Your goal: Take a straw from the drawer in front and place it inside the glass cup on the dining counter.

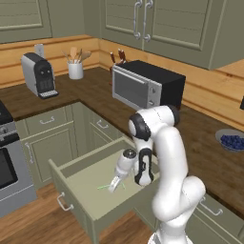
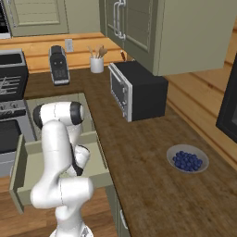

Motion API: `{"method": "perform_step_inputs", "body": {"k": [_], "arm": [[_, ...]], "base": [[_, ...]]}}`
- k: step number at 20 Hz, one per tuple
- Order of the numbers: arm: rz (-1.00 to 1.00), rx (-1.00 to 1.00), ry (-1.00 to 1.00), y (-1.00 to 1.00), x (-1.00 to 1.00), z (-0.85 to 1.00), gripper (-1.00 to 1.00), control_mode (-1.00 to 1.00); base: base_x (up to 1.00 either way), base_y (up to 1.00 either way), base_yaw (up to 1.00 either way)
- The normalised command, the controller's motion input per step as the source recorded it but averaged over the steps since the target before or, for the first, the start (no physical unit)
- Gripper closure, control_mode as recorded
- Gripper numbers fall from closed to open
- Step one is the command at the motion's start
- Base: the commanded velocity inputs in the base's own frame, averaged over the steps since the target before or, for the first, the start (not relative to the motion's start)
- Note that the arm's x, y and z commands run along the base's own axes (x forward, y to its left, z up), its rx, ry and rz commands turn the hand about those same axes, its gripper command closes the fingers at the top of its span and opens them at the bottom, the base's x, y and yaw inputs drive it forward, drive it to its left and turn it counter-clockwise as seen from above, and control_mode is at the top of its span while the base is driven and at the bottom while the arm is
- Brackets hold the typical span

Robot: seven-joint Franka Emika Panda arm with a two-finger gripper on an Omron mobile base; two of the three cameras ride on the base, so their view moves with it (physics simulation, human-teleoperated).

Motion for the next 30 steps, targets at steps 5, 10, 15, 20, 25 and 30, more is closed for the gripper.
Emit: {"method": "perform_step_inputs", "body": {"k": [5,10,15,20,25,30], "arm": [[-0.01,0.00,0.16,-0.01,0.01,-0.44,1.00,-1.00],[-0.04,-0.01,0.05,0.03,-0.03,-0.28,1.00,-1.00],[-0.11,-0.06,0.02,0.24,0.00,0.19,1.00,-1.00],[-0.04,0.00,0.14,0.16,0.01,1.00,1.00,-1.00],[0.00,-0.04,0.18,0.09,-0.03,1.00,1.00,-1.00],[0.00,-0.04,0.08,0.16,0.00,1.00,1.00,-1.00]], "base": [[0.00,0.00,0.00],[0.00,0.00,0.00],[0.00,0.00,0.00],[0.00,0.00,0.00],[0.00,0.00,0.00],[0.00,0.00,0.00]]}}
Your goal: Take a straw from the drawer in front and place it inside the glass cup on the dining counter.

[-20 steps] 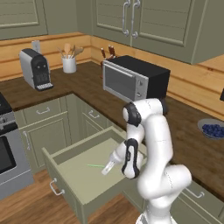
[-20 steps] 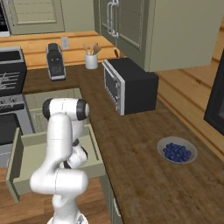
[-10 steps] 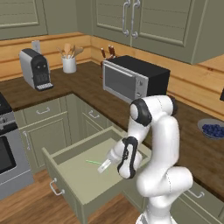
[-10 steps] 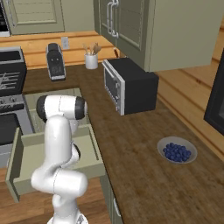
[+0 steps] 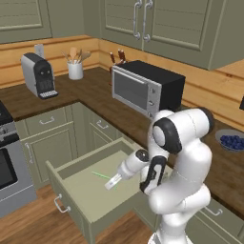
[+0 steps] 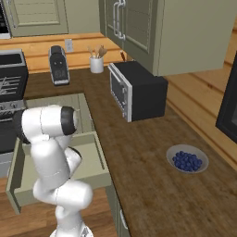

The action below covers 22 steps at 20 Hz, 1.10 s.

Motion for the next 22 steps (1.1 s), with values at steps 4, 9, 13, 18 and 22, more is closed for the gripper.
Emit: {"method": "perform_step_inputs", "body": {"k": [4,9,13,18,22], "arm": [[0.00,-0.05,0.06,0.14,0.09,1.00,1.00,-1.00],[-0.01,-0.10,0.09,0.14,0.29,1.00,1.00,-1.00],[-0.06,-0.11,0.06,0.14,0.41,1.00,1.00,-1.00],[-0.10,-0.15,0.02,0.19,0.50,1.00,1.00,-1.00],[-0.13,-0.19,0.06,0.16,0.52,1.00,1.00,-1.00]], "base": [[0.00,0.00,0.00],[0.00,0.00,0.00],[0.00,0.00,0.00],[0.00,0.00,0.00],[0.00,0.00,0.00]]}}
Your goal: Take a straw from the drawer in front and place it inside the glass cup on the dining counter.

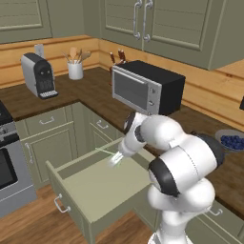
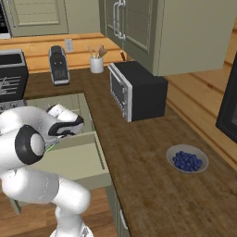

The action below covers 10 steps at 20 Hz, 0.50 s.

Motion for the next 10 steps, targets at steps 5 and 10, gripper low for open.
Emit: {"method": "perform_step_inputs", "body": {"k": [5,10], "arm": [[-0.10,-0.14,0.15,0.01,0.31,1.00,1.00,-1.00],[-0.07,-0.05,0.20,0.00,0.12,1.00,1.00,-1.00]], "base": [[0.00,0.00,0.00],[0.00,0.00,0.00]]}}
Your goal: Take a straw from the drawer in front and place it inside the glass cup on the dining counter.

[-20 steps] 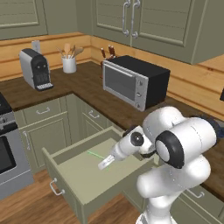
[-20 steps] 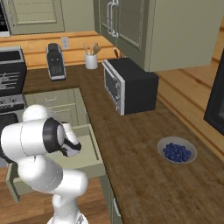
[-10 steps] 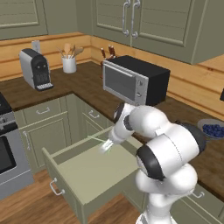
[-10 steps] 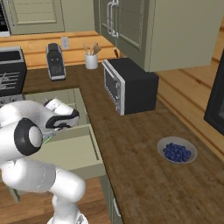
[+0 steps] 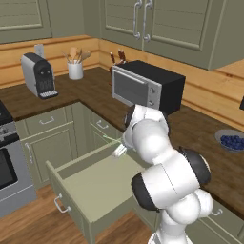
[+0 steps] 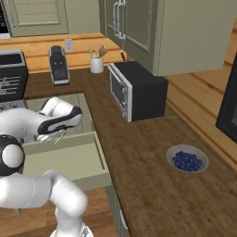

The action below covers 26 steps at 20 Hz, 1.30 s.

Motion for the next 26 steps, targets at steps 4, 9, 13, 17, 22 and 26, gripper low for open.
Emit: {"method": "perform_step_inputs", "body": {"k": [4,9,13,17,22,26], "arm": [[-0.03,0.00,0.11,0.00,0.00,1.00,1.00,-1.00],[0.00,0.00,0.13,-0.03,-0.26,1.00,1.00,-1.00],[0.00,0.00,0.24,-0.11,-0.43,1.00,1.00,-1.00],[0.00,0.07,0.29,-0.04,-0.24,1.00,1.00,-1.00],[0.00,0.11,0.27,0.00,-0.03,1.00,1.00,-1.00],[0.00,0.13,0.23,0.00,-0.04,1.00,1.00,-1.00]], "base": [[0.00,0.00,0.00],[0.00,0.00,0.00],[0.00,0.00,0.00],[0.00,0.00,0.00],[0.00,0.00,0.00],[0.00,0.00,0.00]]}}
